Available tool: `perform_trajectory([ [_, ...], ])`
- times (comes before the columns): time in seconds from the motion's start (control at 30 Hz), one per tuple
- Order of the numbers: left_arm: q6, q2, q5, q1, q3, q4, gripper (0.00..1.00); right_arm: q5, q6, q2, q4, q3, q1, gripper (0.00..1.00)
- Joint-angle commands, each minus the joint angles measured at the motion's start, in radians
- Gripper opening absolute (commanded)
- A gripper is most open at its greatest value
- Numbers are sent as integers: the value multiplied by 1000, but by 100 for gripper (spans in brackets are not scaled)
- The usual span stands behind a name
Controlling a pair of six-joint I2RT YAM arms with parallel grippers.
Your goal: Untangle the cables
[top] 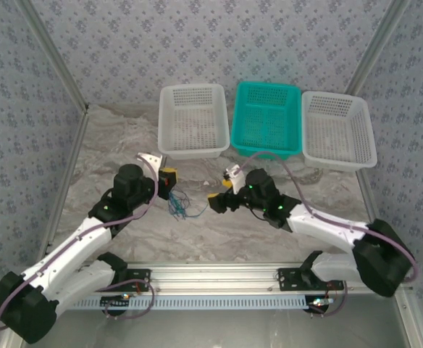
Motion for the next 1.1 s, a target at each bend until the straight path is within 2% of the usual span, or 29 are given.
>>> perform_trajectory([
  [0.0,-11,-19,-50,-11,-3,-1,0,52,-35,134,98,66,25,83],
  [0.17,-9,-36,-26,-33,0,-6,0,27,1,381,226,180,26,78],
  [0.27,1,-50,-18,-44,3,-20,0,-27,26,490,252,264,27,77],
  [0.4,4,-70,-13,-52,0,-25,0,-30,72,603,286,350,21,75],
  [0.43,3,-75,-12,-52,0,-25,0,-27,90,627,290,366,17,70],
  [0.5,4,-86,-12,-53,0,-30,0,-48,128,670,298,395,5,50],
  [0.53,4,-93,-15,-55,2,-34,0,-53,146,686,308,401,1,34],
  [0.57,6,-100,-23,-54,3,-45,0,-53,160,698,316,401,-2,21],
  [0.63,5,-122,-67,-54,9,-78,0,-54,172,701,320,387,-3,8],
  [0.67,-1,-138,-108,-54,14,-106,0,-48,174,696,322,373,-3,5],
  [0.9,-53,-280,-399,-35,96,-308,0,85,145,644,120,309,-15,6],
  [1.0,-46,-360,-493,16,129,-364,0,200,174,624,8,272,-44,7],
  [1.07,-22,-399,-524,76,148,-397,0,203,211,611,4,226,-82,9],
])
